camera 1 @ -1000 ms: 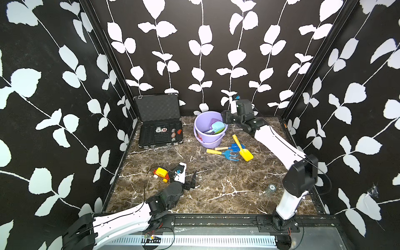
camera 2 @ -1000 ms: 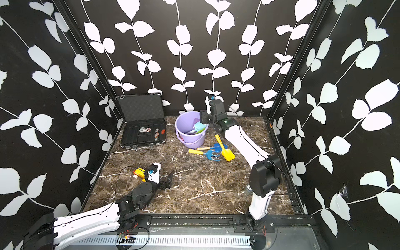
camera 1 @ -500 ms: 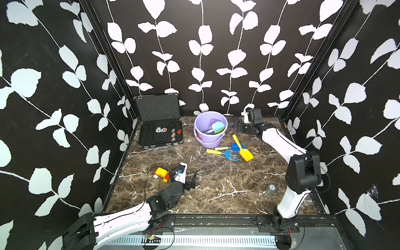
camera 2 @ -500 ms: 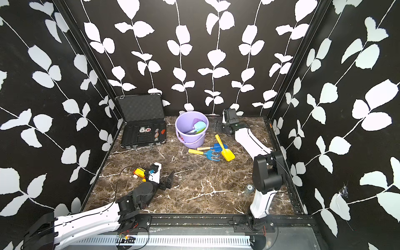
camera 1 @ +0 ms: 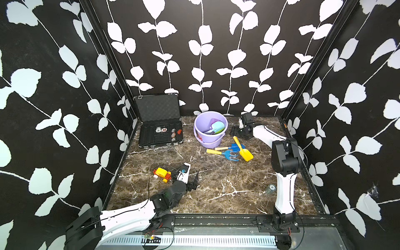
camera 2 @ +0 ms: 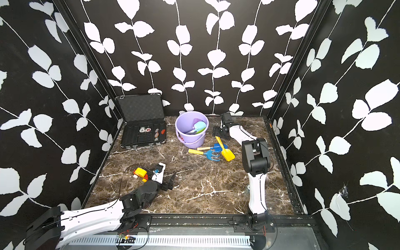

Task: Organize the gardening tools
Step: Pick up the gardening tool from the center of the board.

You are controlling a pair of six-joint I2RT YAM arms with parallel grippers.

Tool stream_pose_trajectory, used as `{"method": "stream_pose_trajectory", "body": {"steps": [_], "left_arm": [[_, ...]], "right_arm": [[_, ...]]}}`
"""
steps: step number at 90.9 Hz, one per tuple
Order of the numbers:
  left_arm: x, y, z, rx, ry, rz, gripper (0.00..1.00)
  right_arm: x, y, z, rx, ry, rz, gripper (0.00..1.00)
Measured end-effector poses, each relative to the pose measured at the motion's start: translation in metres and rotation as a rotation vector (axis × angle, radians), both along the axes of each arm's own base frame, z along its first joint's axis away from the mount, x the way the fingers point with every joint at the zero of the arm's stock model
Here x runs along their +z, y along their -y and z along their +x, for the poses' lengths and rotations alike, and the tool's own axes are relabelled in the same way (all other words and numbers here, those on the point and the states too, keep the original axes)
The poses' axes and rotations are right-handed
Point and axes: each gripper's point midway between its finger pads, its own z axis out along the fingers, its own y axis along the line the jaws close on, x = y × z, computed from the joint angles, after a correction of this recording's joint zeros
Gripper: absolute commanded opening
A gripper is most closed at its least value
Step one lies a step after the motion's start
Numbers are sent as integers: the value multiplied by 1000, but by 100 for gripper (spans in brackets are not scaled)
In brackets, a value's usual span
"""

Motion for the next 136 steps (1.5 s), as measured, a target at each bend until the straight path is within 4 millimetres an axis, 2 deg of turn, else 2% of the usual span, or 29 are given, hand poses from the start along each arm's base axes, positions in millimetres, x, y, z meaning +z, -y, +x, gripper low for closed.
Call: {"method": "stream_pose_trajectory", "body": {"steps": [13, 45, 59, 91, 103, 123, 136], "left_arm": [[-1, 0, 0, -1, -2, 8, 99], [3, 3, 1, -8, 2, -4, 99], [3, 4, 0, -11, 1, -4, 99], [3, 5, 0, -18, -2, -7, 99], [3, 5, 0, -19, -3, -8, 99], [2, 5, 0, -21, -5, -10, 99], [2, 6, -1, -21, -6, -13, 99]], "right_arm": [[-5, -8, 3, 17, -16, 35, 75], [-11, -37, -9, 85, -48, 148, 72], [-28, -50, -32, 119, -97, 162, 71], [-5, -67, -77, 177, -69, 184, 70], [-6, -66, -93, 185, -70, 182, 70], [-24, -54, -125, 172, -114, 147, 70], [-26, -47, -140, 161, -119, 133, 70]]}}
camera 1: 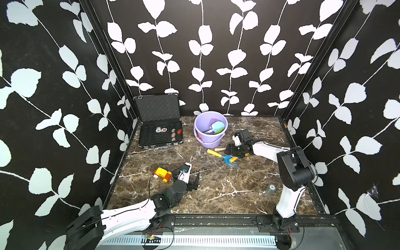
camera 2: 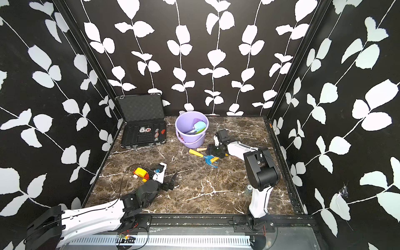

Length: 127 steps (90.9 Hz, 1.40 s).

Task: Organize the gardening tools
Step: Pick up the gardening tool from the center of the board.

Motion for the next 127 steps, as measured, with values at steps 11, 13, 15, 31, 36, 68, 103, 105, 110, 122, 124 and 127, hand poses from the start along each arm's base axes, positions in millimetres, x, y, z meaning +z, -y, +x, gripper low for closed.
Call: {"method": "stream_pose_trajectory", "body": {"steps": [11, 13, 15, 31, 36, 68, 103, 105, 110, 122, 124, 127], "left_arm": [[-2, 2, -1, -10, -7, 4, 99], [-3, 3, -1, -13, -10, 7, 99], [-4, 4, -1, -19, -13, 11, 99], [-6, 18, 1, -54, -39, 29, 99], [-8, 22, 1, -63, -47, 34, 99], [-19, 30, 3, -80, -73, 62, 99], [-22, 29, 5, -60, -74, 61, 99], [-21, 29, 5, -58, -73, 60, 99], [-20, 28, 6, -53, -71, 55, 99], [-17, 27, 7, -42, -63, 45, 99], [-17, 26, 7, -42, -63, 45, 99], [-17, 26, 7, -41, -63, 45, 99]], "right_arm": [[6, 5, -9, -7, 14, -3, 71], [8, 6, -10, -7, 17, -2, 71], [10, 6, -11, -8, 23, -2, 71], [31, 14, -8, -26, 83, -29, 73], [36, 19, -8, -39, 99, -53, 73], [61, 97, 7, -227, 157, -124, 73], [32, 166, 0, -412, 92, -28, 69], [30, 166, 0, -416, 89, -17, 69], [24, 168, 4, -428, 82, 12, 68], [7, 169, 15, -439, 64, 77, 67], [4, 168, 17, -439, 62, 86, 67], [0, 167, 19, -439, 55, 104, 67]]}}
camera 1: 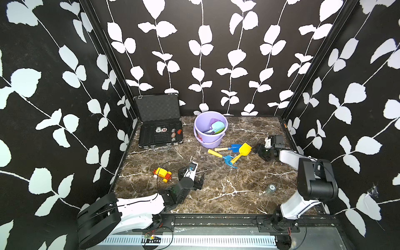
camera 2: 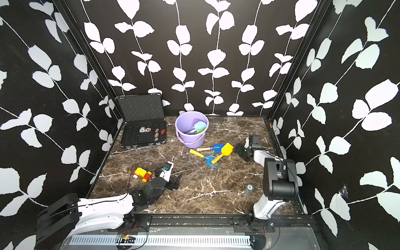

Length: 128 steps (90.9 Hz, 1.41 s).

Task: Organize the gardening tools
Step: Pick up the gardening tool from the center of the board.

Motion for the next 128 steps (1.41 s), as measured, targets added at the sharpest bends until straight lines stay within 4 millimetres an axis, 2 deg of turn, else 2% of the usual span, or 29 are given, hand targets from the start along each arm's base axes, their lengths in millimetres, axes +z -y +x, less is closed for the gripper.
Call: {"method": "stream_pose_trajectory", "body": {"steps": [5, 29, 56, 81, 116, 128], "left_arm": [[0, 0, 0, 1, 1, 0, 99], [0, 0, 1, 3, 3, -1, 99], [-2, 1, 1, 3, -1, 5, 99], [-3, 1, 1, 4, -2, 5, 99], [-3, 1, 1, 5, -6, -2, 99], [-3, 1, 1, 5, -7, -4, 99]], "right_arm": [[-6, -4, 4, 8, 2, 31, 66], [-3, -19, 33, 49, 100, 146, 63], [-2, -32, 45, 86, 152, 246, 59], [-4, -41, 48, 118, 166, 297, 50], [-6, -48, 44, 143, 178, 321, 50], [-8, -50, 40, 145, 172, 326, 42]]}}
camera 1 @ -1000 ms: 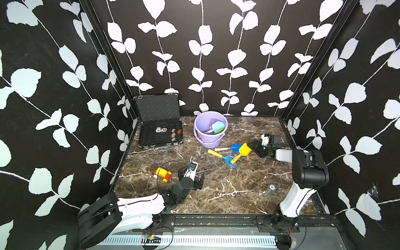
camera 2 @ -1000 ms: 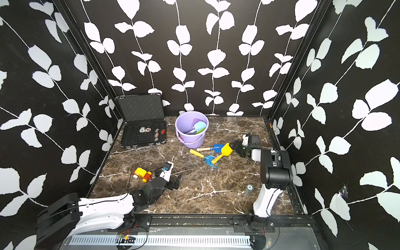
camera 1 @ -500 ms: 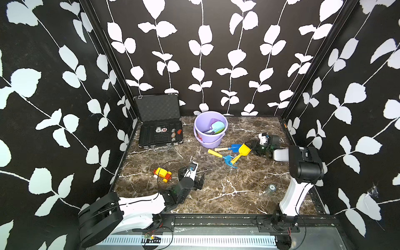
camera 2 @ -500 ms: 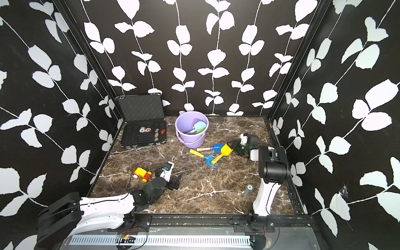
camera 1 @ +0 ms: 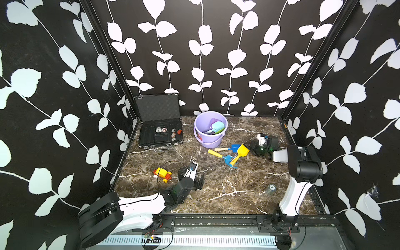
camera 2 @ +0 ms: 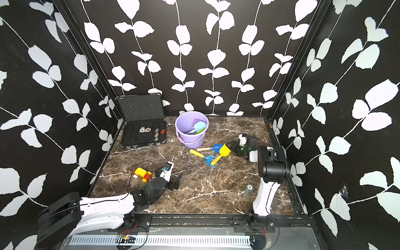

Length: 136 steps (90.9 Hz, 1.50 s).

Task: Organize the gardening tools
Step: Pick up the gardening tool from the center of the board.

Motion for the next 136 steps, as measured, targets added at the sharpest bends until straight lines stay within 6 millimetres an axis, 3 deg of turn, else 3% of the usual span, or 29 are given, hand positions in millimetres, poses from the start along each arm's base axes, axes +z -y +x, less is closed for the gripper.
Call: {"method": "stream_pose_trajectory", "body": {"steps": [15, 28, 56, 69, 85, 96, 113, 136], "left_arm": [[0, 0, 0, -1, -2, -3, 99], [0, 0, 0, 0, -5, -7, 99], [5, 17, 4, -25, -20, -17, 99], [15, 42, 9, -76, -35, -18, 98], [23, 94, 23, -166, -80, 31, 93], [10, 125, 29, -228, -137, 83, 90], [-23, 148, 25, -308, -242, 175, 89], [-33, 177, 30, -371, -295, 231, 90]], "right_arm": [[-3, -3, -5, 5, -15, -3, 37], [-7, -8, -12, 15, -38, -11, 17], [-11, -17, -20, 35, -70, -22, 13], [-11, -24, -23, 50, -81, -34, 13], [-10, -30, -23, 67, -75, -50, 13], [-11, -31, -24, 70, -73, -56, 17], [-10, -31, -25, 76, -68, -67, 18], [-10, -32, -25, 80, -65, -71, 19]]}}
